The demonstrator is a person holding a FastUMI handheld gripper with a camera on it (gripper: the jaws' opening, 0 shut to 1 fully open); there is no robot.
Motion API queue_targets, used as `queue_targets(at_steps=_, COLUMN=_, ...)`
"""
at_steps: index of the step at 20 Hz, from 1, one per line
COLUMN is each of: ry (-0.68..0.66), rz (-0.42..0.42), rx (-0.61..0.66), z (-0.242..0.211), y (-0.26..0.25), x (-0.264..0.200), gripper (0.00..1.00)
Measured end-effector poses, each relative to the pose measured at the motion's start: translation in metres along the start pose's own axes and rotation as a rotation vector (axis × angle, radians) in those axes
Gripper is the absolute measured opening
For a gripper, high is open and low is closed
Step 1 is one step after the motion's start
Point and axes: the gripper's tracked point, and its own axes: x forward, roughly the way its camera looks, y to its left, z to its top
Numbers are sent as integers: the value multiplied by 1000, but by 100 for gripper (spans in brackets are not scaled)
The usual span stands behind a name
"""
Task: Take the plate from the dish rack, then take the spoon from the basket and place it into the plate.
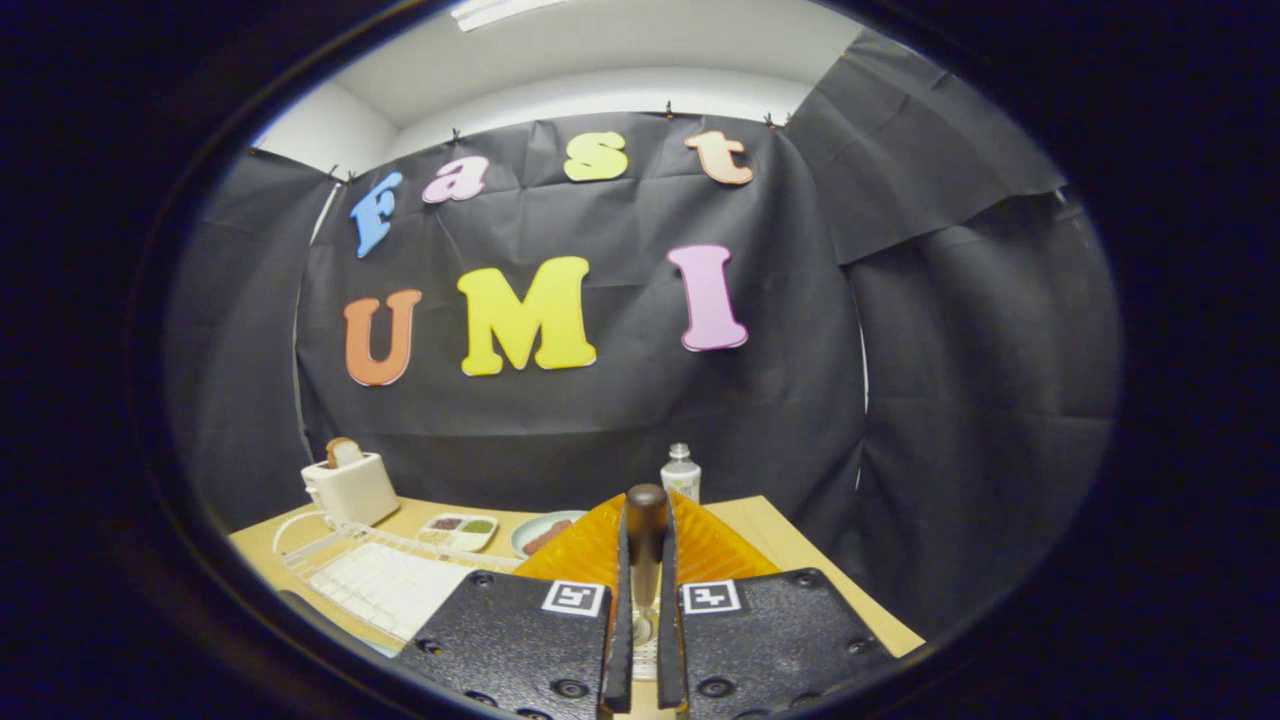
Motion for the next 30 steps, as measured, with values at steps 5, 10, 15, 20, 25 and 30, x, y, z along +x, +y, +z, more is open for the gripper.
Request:
queue_targets(at_steps=5, ry=-19, rz=99, rx=-31, z=24, y=59, x=-53, gripper=15)
queue_targets(at_steps=10, ry=33, rz=169, rx=-42, z=3, y=111, x=-91, gripper=15)
queue_targets(at_steps=15, ry=121, rz=243, rx=-78, z=-53, y=159, x=-109, gripper=15)
queue_targets(at_steps=20, ry=173, rz=287, rx=-43, z=-108, y=203, x=-117, gripper=15)
queue_targets(at_steps=25, ry=219, rz=308, rx=1, z=-155, y=230, x=-120, gripper=15)
queue_targets(at_steps=30, ry=265, rz=331, rx=102, z=-176, y=240, x=-127, gripper=15)
